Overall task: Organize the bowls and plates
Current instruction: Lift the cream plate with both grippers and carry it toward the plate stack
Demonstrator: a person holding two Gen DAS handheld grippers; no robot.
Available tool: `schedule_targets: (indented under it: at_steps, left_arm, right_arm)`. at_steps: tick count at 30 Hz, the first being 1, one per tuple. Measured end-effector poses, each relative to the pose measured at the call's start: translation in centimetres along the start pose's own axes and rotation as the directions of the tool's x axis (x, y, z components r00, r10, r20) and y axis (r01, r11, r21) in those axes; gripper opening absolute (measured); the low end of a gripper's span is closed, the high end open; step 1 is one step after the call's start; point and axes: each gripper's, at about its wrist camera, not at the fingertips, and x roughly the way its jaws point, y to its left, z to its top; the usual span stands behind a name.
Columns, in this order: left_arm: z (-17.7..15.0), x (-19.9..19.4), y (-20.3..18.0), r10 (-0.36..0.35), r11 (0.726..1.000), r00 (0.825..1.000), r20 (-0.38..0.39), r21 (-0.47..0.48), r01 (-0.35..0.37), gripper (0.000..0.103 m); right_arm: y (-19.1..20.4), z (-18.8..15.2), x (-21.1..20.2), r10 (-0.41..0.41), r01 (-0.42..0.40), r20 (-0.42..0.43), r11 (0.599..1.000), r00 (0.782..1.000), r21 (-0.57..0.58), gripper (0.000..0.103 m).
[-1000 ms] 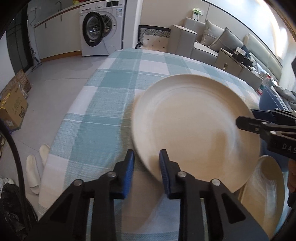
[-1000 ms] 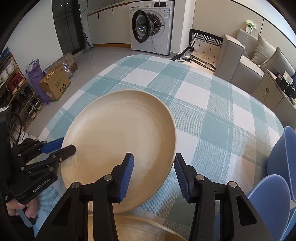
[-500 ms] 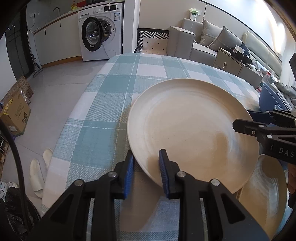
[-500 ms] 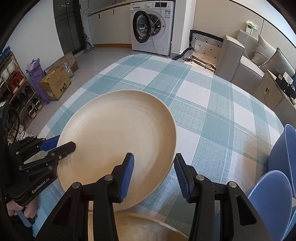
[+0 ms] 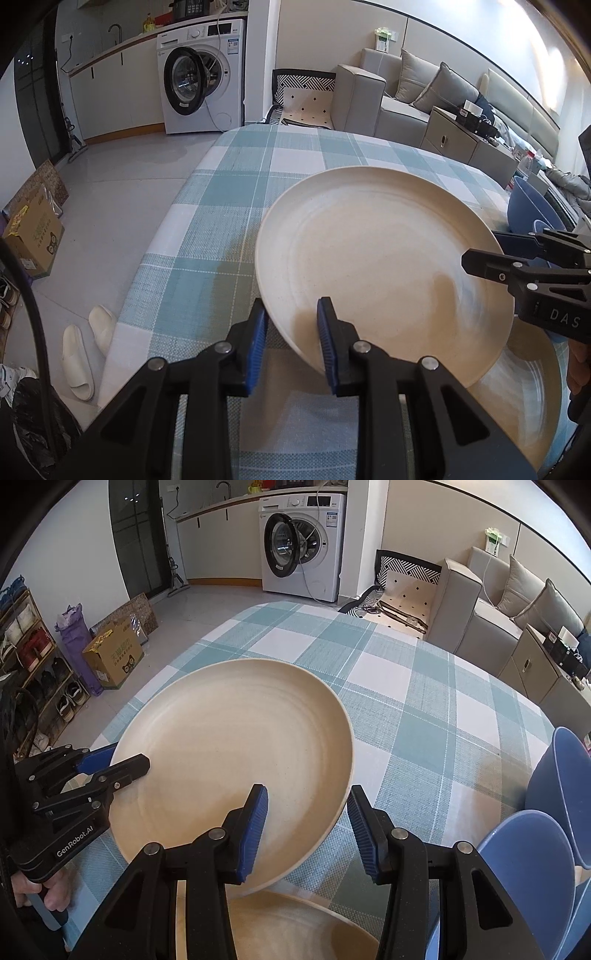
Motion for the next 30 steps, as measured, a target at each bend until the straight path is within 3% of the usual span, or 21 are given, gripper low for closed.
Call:
schedule_targets:
  at_steps: [30]
  left_arm:
    - [0.5,-3.8,-2.7,-0.031,0.997,0.997,0.074,0.068,0.026,0.026]
  right_arm:
    - [-1.0,-2.1,-5.8,-0.039,0.035,0.077,0.998,0.996,0.048,0.047]
